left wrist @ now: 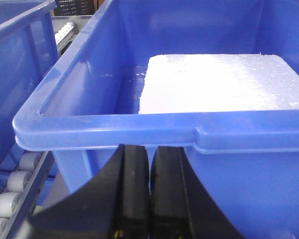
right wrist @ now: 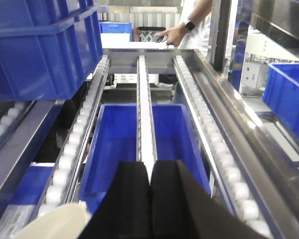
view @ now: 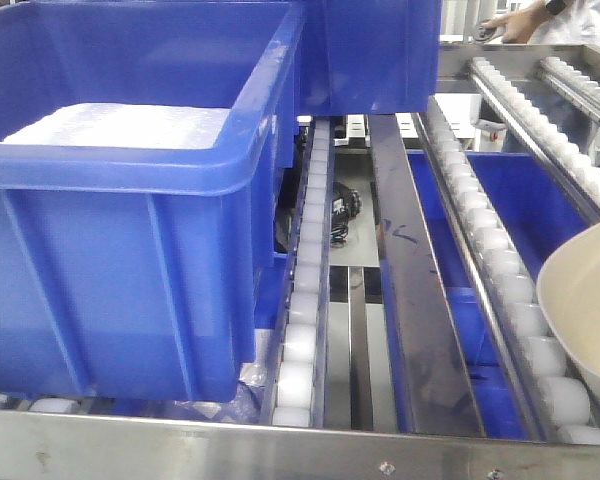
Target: Move white bin to right shelf second layer
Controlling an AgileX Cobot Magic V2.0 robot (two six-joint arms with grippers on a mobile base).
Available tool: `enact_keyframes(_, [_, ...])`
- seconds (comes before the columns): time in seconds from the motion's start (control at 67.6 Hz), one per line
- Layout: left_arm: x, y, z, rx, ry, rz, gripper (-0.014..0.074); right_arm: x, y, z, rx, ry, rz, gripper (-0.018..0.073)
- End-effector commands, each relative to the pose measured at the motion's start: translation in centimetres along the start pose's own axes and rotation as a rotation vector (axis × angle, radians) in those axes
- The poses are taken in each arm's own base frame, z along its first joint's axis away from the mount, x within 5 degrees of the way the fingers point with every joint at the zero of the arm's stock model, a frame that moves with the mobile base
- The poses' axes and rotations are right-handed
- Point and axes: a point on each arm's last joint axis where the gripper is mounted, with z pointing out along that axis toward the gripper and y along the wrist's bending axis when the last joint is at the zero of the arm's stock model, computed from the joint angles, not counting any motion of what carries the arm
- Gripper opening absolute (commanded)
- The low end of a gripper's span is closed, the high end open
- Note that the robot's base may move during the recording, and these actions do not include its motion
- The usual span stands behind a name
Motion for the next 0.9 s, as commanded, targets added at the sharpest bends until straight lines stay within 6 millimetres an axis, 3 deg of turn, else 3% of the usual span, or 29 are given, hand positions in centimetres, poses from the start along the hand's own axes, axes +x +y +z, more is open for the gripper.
enact_keyframes(0.0, [0.4,0.0,0.1,0.000,-0.064,-0.003,0.0085,-1.3,0.0,0.0,0.003,-0.091,0.008,0.0054])
enact_keyframes(0.192, [0.4,0.0,0.1,0.000,-0.064,-0.003,0.0085,-1.0,0.5,-0.4,-0.065,-0.112,-0.023,0.0054])
enact_keyframes(0.488, [0.4,0.0,0.1,0.000,-0.064,-0.003,0.0085,2.5,0.3,-0.3,-0.065,-0.033,0.000,0.0054])
enact_keyframes(0.887, [0.4,0.0,0.1,0.000,-0.064,-0.003,0.0085,3.0,0.2,-1.5,-0.062,-0.024,-0.004,0.0054])
